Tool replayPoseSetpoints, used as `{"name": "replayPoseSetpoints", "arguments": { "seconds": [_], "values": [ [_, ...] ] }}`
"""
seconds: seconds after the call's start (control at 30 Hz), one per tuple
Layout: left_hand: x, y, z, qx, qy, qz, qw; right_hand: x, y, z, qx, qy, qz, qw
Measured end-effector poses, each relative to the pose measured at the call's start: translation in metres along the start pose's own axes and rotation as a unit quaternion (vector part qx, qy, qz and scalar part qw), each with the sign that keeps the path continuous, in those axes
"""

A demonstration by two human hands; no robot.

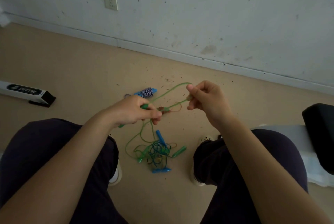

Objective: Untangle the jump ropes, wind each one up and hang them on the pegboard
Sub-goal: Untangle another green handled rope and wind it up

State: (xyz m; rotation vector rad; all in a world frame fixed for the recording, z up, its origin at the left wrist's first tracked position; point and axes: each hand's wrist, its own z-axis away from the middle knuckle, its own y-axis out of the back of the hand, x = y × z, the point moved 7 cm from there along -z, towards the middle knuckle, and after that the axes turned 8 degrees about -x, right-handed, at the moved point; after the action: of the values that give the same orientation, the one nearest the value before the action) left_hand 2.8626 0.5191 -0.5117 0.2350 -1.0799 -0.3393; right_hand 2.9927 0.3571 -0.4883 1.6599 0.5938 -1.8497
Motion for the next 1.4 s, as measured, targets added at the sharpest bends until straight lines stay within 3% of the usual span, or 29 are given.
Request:
{"name": "replayPoseSetpoints", "arguments": {
  "seconds": [0.13,0.27,0.37,0.47,0.6,0.77,0.9,1.07,1.2,1.3,1.4],
  "values": [
    [-0.001,0.015,0.001,0.082,-0.018,0.021,0.996,-0.001,0.010,0.003,0.038,-0.003,0.119,0.992],
    [0.000,0.006,0.002,0.044,-0.044,0.061,0.996,-0.006,0.009,0.008,0.055,0.029,0.187,0.980],
    [0.001,-0.006,-0.003,0.017,-0.053,0.074,0.996,-0.013,-0.011,0.010,-0.046,0.078,0.151,0.984],
    [-0.001,-0.015,-0.007,-0.017,-0.056,0.088,0.994,-0.010,-0.040,0.014,-0.171,0.111,0.183,0.962],
    [0.001,-0.023,-0.008,-0.049,-0.064,0.158,0.984,-0.004,-0.057,0.018,-0.244,0.090,0.196,0.945],
    [0.001,-0.021,-0.006,-0.077,-0.065,0.167,0.981,0.001,-0.043,0.012,-0.188,0.047,0.235,0.953],
    [0.004,-0.012,-0.004,-0.065,-0.085,0.171,0.979,-0.010,-0.033,0.014,-0.137,0.073,0.164,0.974],
    [-0.004,0.004,-0.003,0.001,-0.045,0.093,0.995,-0.020,0.013,0.008,0.031,0.095,0.060,0.993],
    [-0.009,0.008,-0.002,0.028,-0.041,0.125,0.991,-0.012,-0.001,0.006,-0.064,0.043,0.088,0.993],
    [-0.005,-0.003,-0.002,-0.016,-0.047,0.141,0.989,-0.003,-0.018,0.008,-0.121,0.007,0.095,0.988],
    [-0.003,-0.014,-0.004,-0.063,-0.045,0.129,0.989,0.004,-0.021,0.006,-0.116,-0.005,0.163,0.980]
  ]
}}
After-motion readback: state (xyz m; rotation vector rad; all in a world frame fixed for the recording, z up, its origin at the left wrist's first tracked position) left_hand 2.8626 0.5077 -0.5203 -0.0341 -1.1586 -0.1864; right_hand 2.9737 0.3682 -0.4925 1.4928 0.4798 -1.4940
